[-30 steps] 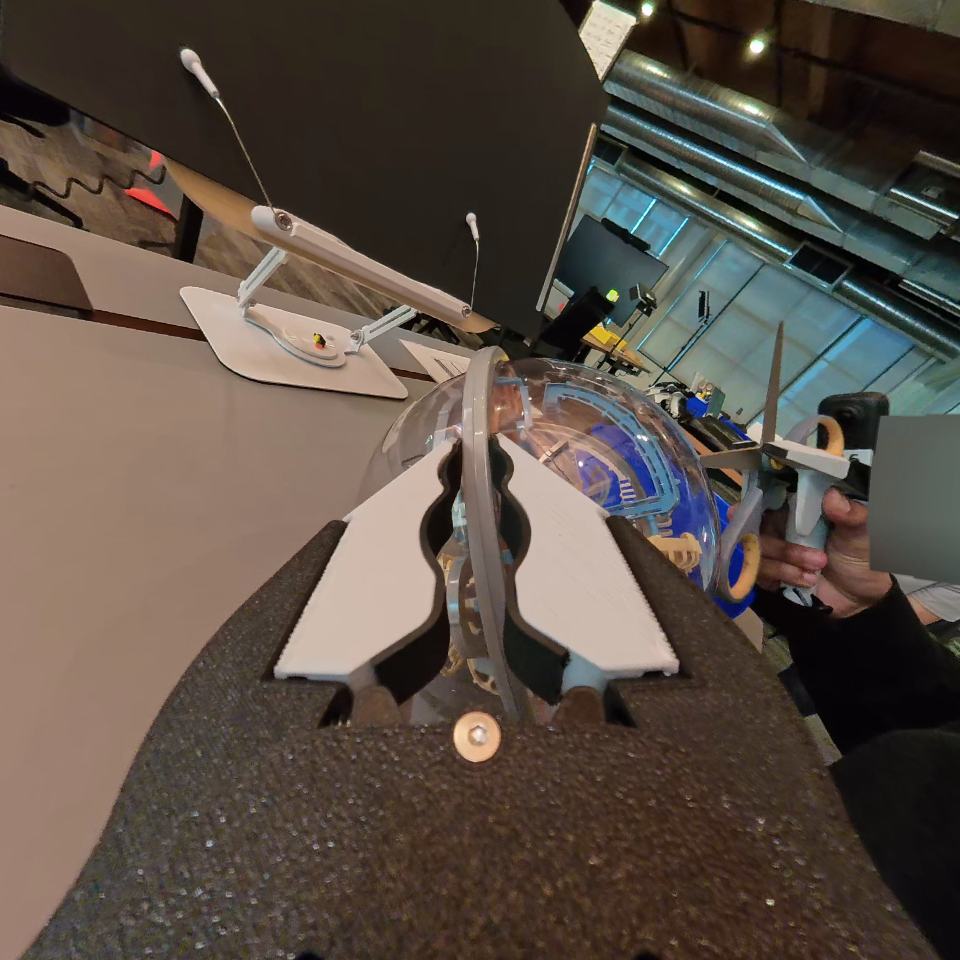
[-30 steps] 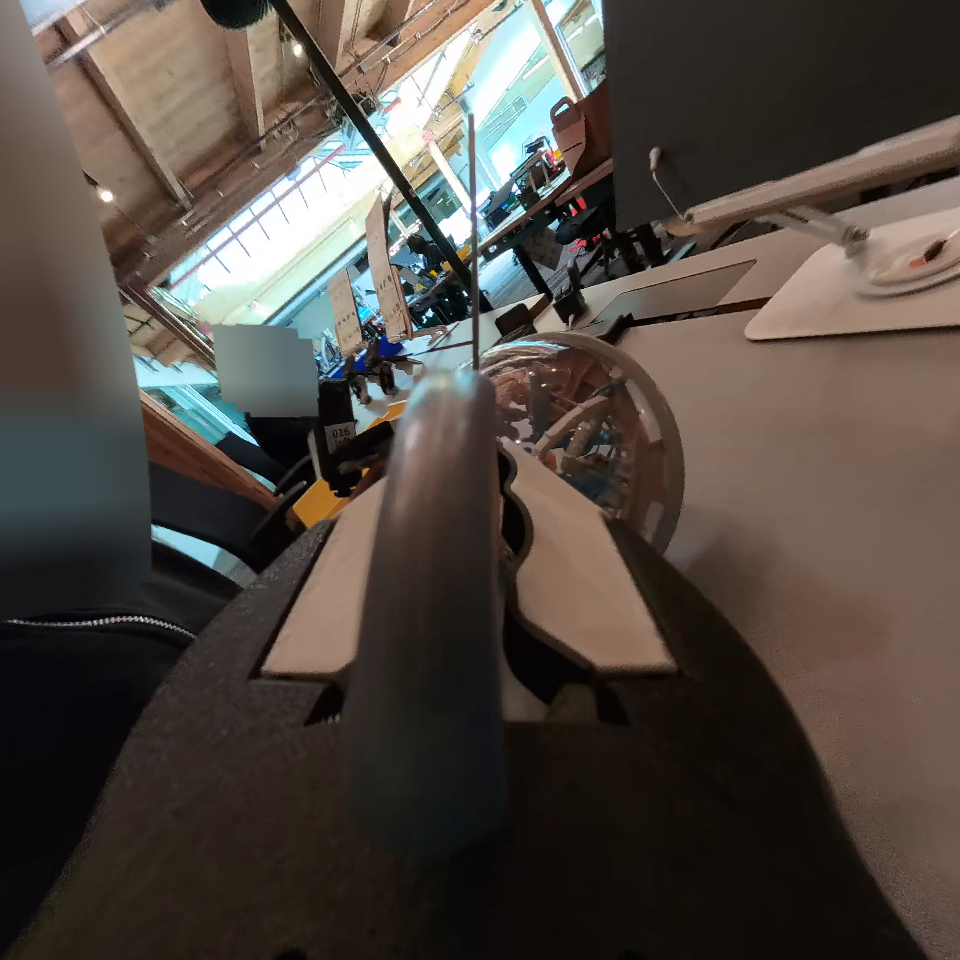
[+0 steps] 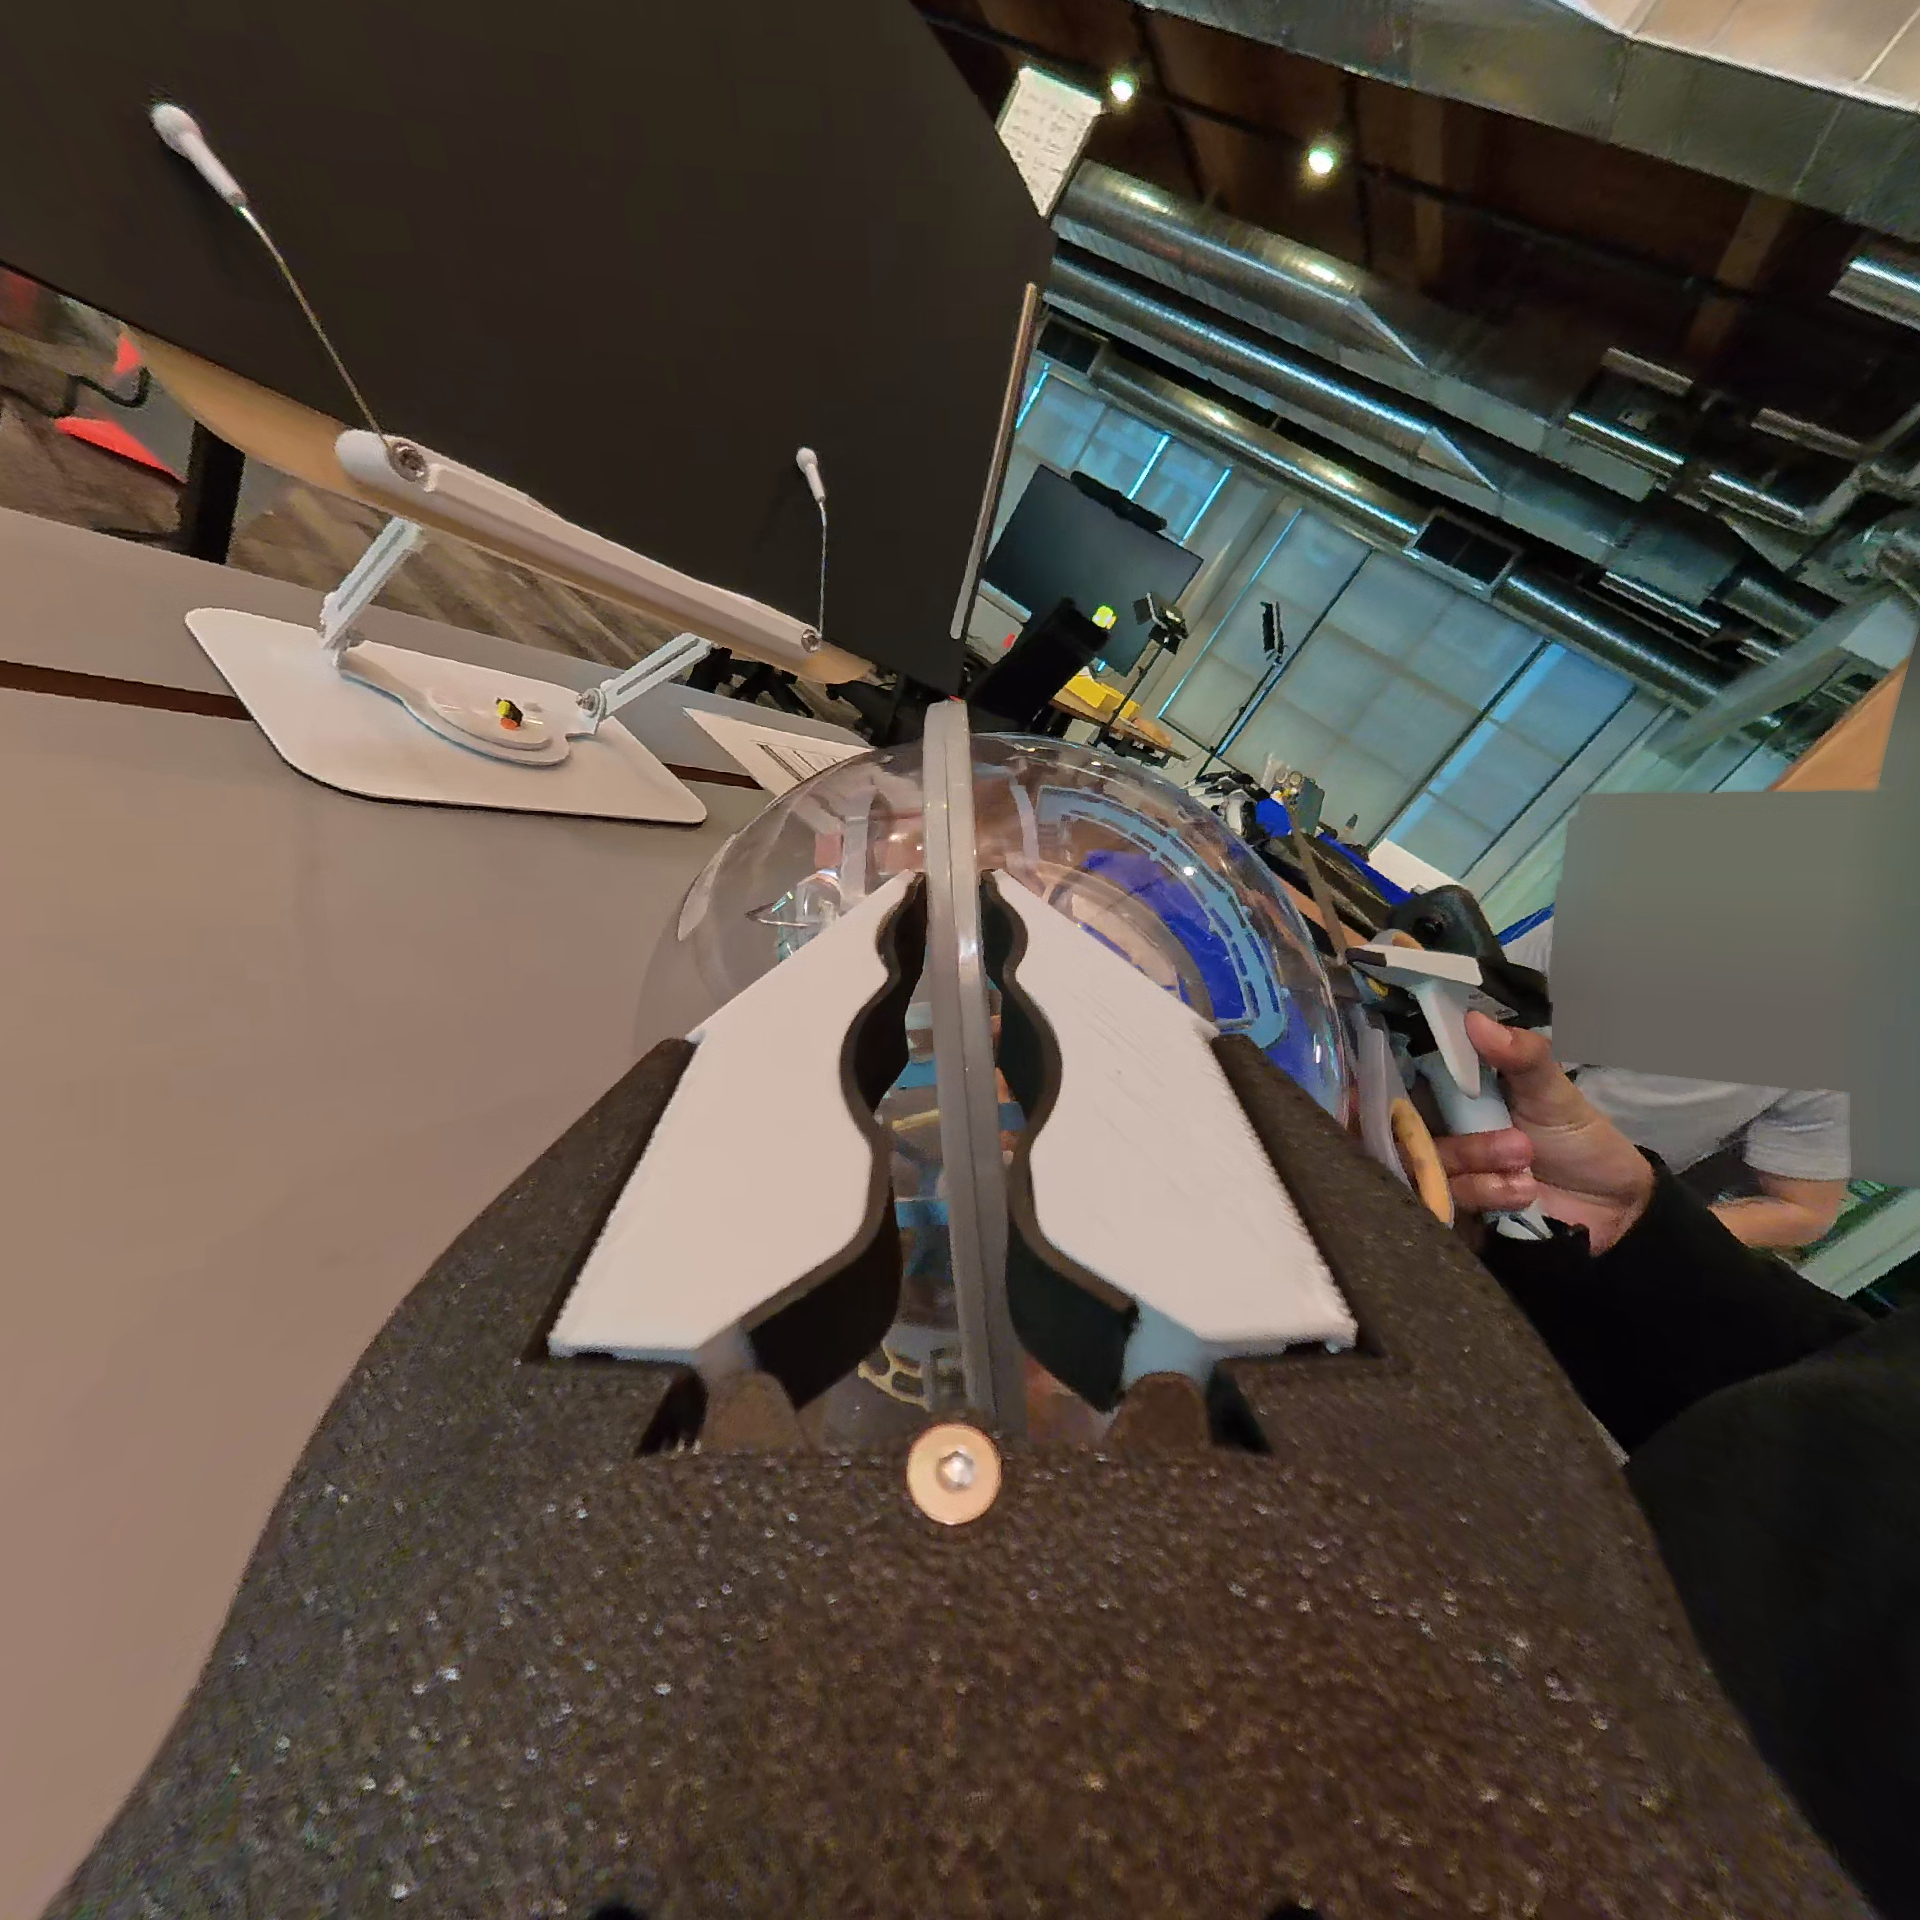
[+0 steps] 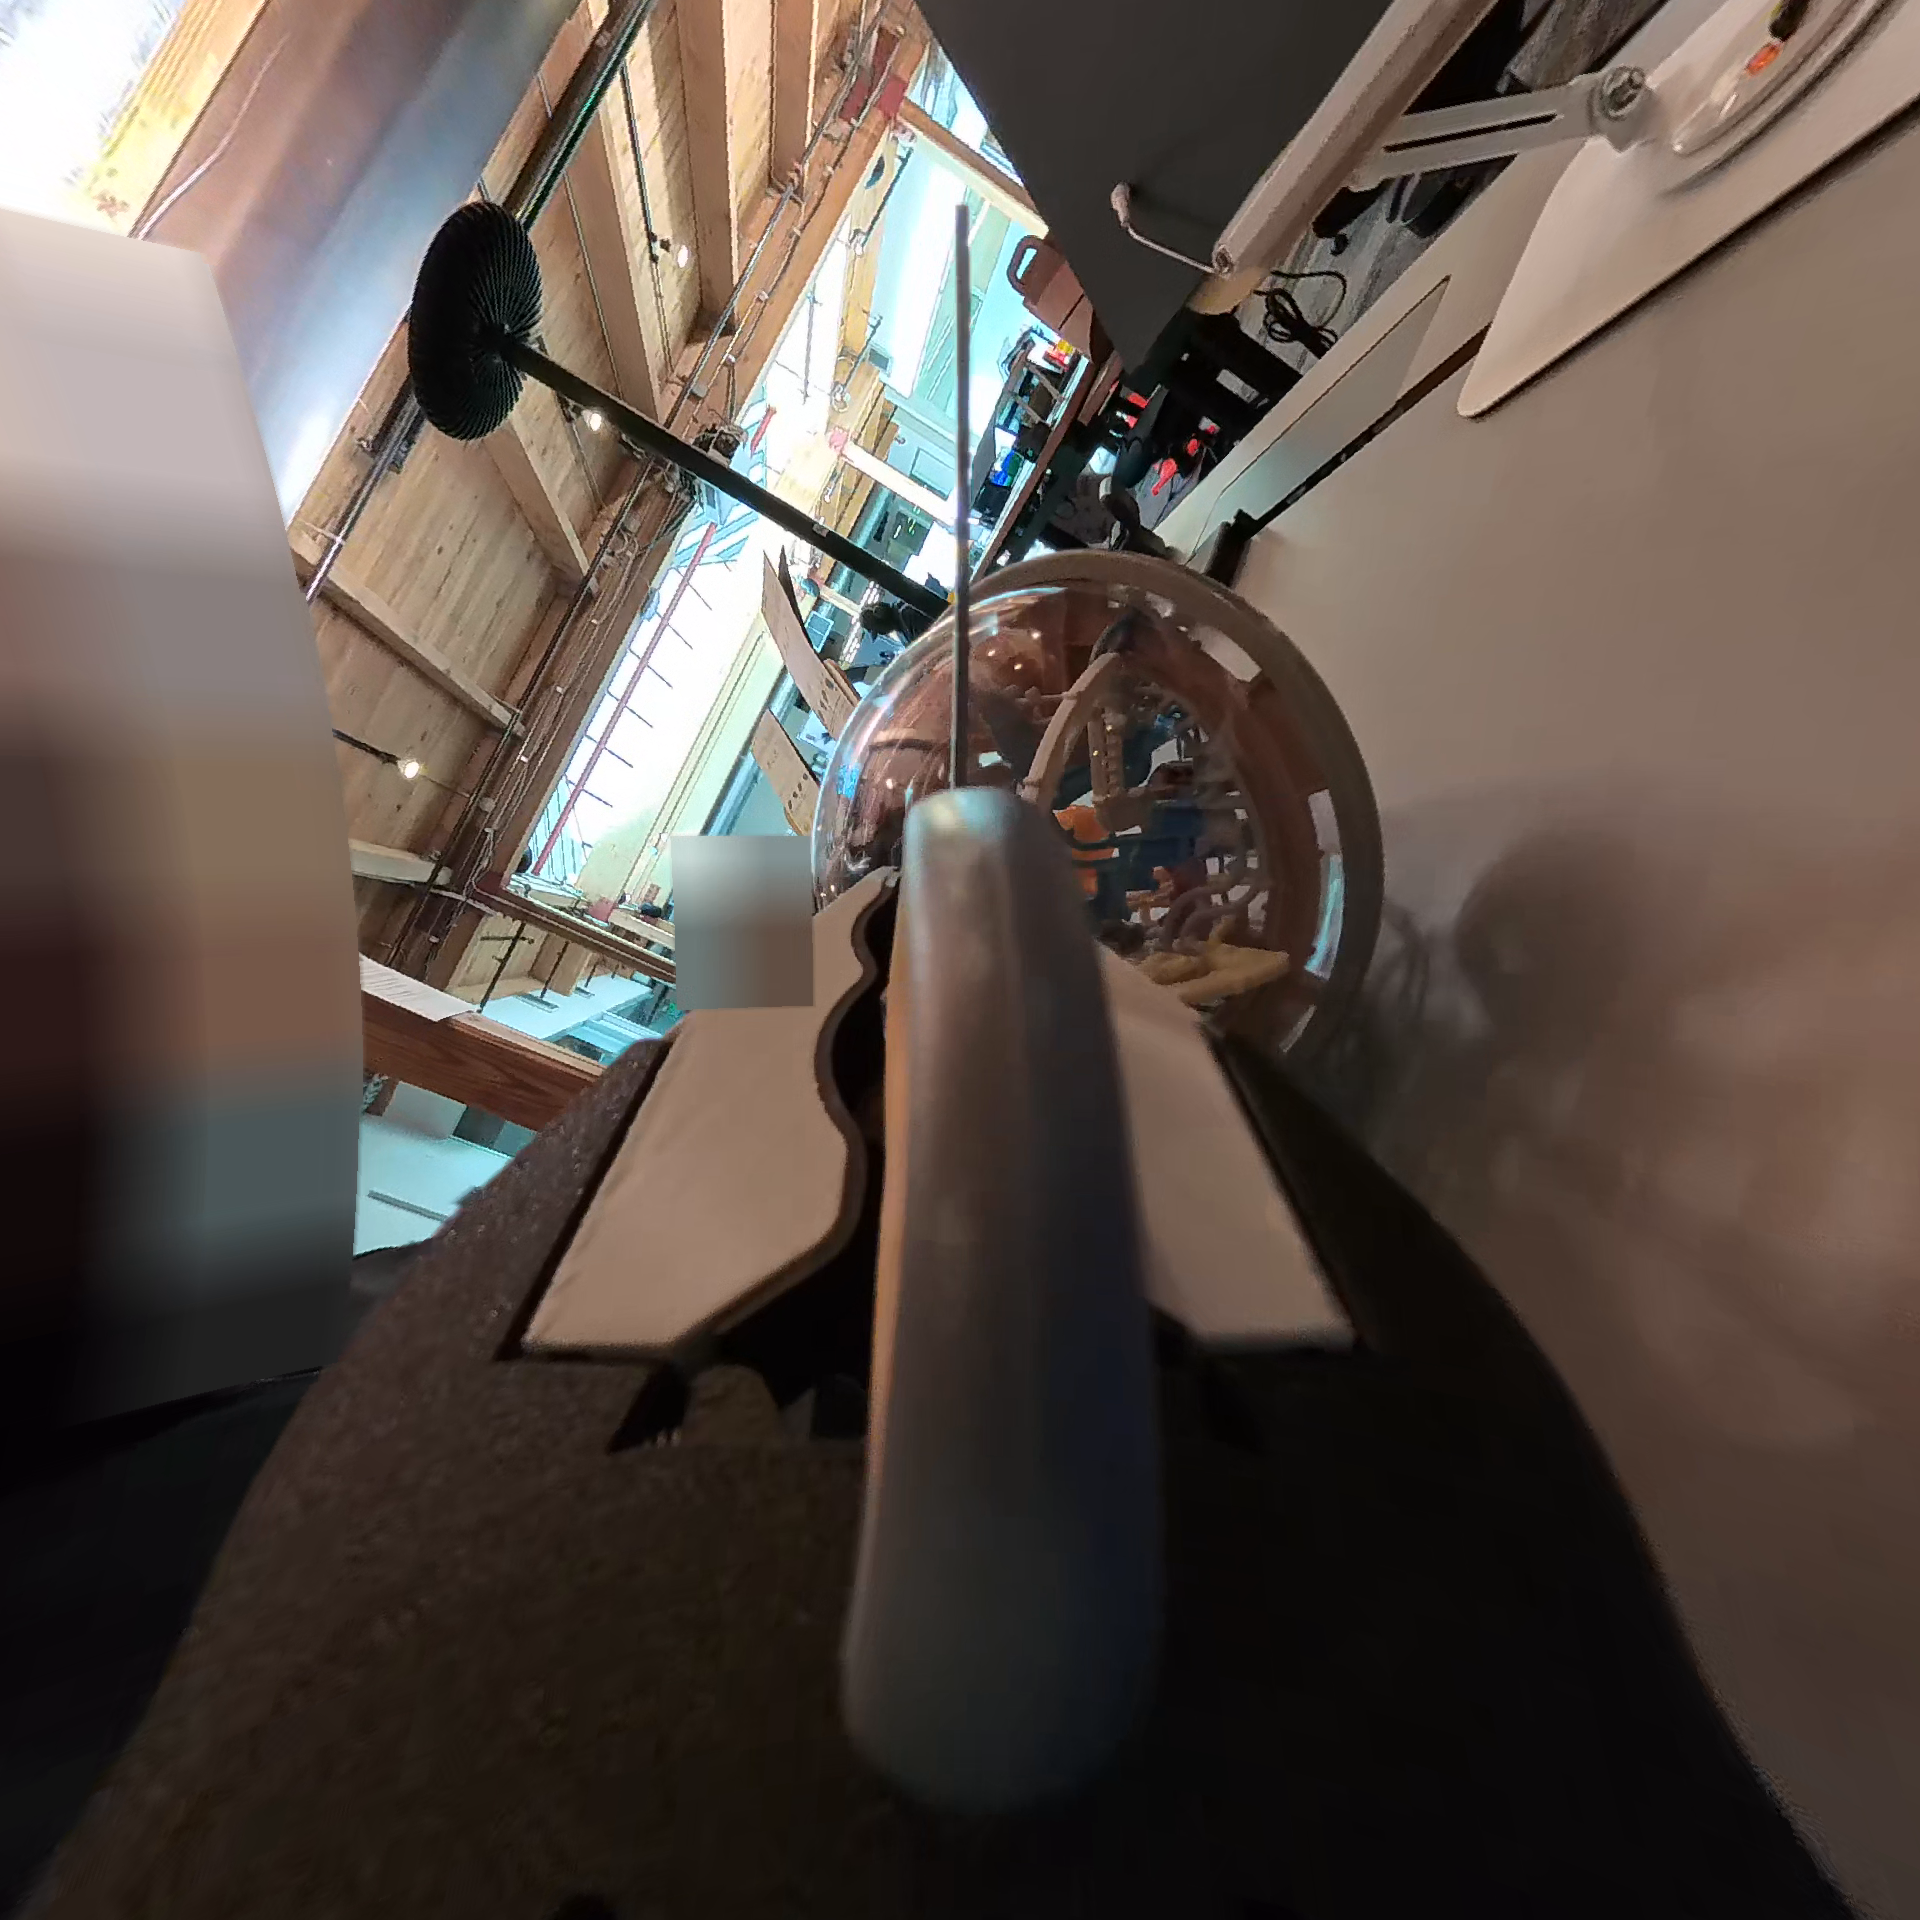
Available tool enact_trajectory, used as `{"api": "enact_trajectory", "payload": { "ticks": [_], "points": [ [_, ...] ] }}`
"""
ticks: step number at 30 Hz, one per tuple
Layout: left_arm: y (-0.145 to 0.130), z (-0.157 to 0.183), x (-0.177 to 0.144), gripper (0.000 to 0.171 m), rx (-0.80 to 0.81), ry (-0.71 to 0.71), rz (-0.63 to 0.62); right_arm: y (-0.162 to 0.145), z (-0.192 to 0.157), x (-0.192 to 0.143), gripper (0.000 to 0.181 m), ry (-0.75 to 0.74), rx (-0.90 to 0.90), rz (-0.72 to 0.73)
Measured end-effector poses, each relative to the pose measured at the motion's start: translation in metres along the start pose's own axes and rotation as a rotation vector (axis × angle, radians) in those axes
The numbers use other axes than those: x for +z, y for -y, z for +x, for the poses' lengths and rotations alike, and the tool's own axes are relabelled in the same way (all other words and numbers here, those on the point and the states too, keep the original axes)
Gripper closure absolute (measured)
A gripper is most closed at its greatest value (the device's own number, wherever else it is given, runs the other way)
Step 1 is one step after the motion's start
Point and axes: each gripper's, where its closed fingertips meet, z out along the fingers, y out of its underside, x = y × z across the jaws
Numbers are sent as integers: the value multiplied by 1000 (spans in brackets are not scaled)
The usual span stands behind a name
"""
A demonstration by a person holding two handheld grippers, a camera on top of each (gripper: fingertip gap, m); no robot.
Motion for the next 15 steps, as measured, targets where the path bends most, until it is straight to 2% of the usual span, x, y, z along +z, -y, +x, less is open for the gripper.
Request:
{"api": "enact_trajectory", "payload": {
  "ticks": [7,15],
  "points": [
    [-2,12,0,163,-16,-53,12,-6,4,-9,162,-4,41,24],
    [-3,15,2,162,4,-50,-42,-8,8,-13,162,-10,62,50]
  ]
}}
